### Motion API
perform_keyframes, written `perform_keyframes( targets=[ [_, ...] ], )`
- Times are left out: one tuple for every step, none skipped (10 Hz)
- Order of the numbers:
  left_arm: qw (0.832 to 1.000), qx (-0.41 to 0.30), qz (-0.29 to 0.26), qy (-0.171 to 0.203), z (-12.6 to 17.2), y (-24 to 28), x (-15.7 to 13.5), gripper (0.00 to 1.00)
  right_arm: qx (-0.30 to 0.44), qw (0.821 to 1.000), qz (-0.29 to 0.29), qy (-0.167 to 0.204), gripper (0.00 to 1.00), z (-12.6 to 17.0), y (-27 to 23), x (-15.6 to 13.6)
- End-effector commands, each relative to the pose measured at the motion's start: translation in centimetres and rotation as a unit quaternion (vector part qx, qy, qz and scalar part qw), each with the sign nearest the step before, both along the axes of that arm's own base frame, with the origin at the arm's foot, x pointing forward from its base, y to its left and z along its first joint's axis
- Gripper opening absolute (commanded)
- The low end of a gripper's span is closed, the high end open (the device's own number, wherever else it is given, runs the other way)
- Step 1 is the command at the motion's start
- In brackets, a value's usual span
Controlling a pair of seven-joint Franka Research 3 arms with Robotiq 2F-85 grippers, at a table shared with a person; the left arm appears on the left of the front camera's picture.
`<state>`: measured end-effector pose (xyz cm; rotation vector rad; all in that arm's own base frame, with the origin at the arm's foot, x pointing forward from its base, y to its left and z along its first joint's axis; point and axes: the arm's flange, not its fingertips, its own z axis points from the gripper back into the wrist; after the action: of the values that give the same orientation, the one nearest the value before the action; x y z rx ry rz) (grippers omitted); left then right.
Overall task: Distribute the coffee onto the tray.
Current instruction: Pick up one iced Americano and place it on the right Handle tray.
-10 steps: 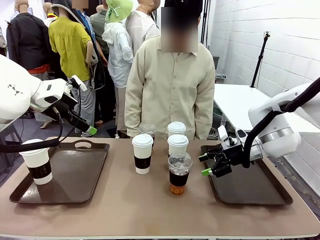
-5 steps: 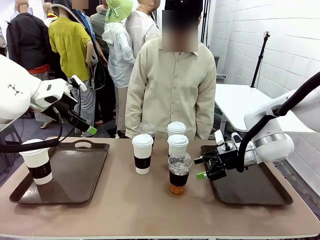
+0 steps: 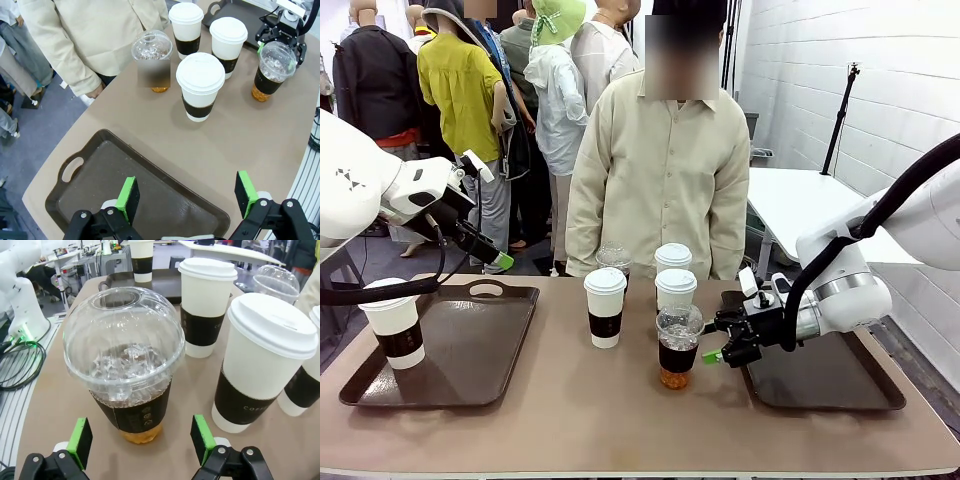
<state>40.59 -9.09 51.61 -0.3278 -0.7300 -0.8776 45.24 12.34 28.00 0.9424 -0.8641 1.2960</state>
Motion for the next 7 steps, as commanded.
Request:
perform_keyframes(
  targets=[
    [1.0, -0.008, -0.003, 0.002, -0.1, 0.1, 0.1, 1.0, 0.019, 1.0, -0.003, -0.013, 1.0, -0.6, 0.7, 0.6],
    [1.0, -0.008, -0.003, 0.002, -0.1, 0.1, 0.1, 1.0, 0.022, 1.0, 0.002, -0.01, 1.0, -0.8, 0.9, 0.5],
    [1.0, -0.008, -0.003, 0.002, -0.1, 0.1, 0.1, 1.0, 0.026, 1.0, 0.007, -0.005, 1.0, -0.9, 1.0, 0.5],
    [1.0, -0.008, -0.003, 0.002, -0.1, 0.1, 0.1, 1.0, 0.025, 1.0, 0.01, -0.003, 1.0, -1.0, 1.2, 0.5],
    [1.0, -0.008, -0.003, 0.002, -0.1, 0.1, 0.1, 1.0, 0.026, 1.0, 0.014, 0.0, 1.0, -1.1, 1.4, 0.4],
    [1.0, -0.008, -0.003, 0.002, -0.1, 0.1, 0.1, 1.0, 0.027, 0.999, 0.018, 0.001, 1.0, -1.1, 1.6, 0.4],
    [1.0, -0.008, -0.003, 0.002, -0.1, 0.1, 0.1, 1.0, 0.028, 0.999, 0.021, 0.003, 1.0, -1.2, 1.9, 0.4]
  ],
)
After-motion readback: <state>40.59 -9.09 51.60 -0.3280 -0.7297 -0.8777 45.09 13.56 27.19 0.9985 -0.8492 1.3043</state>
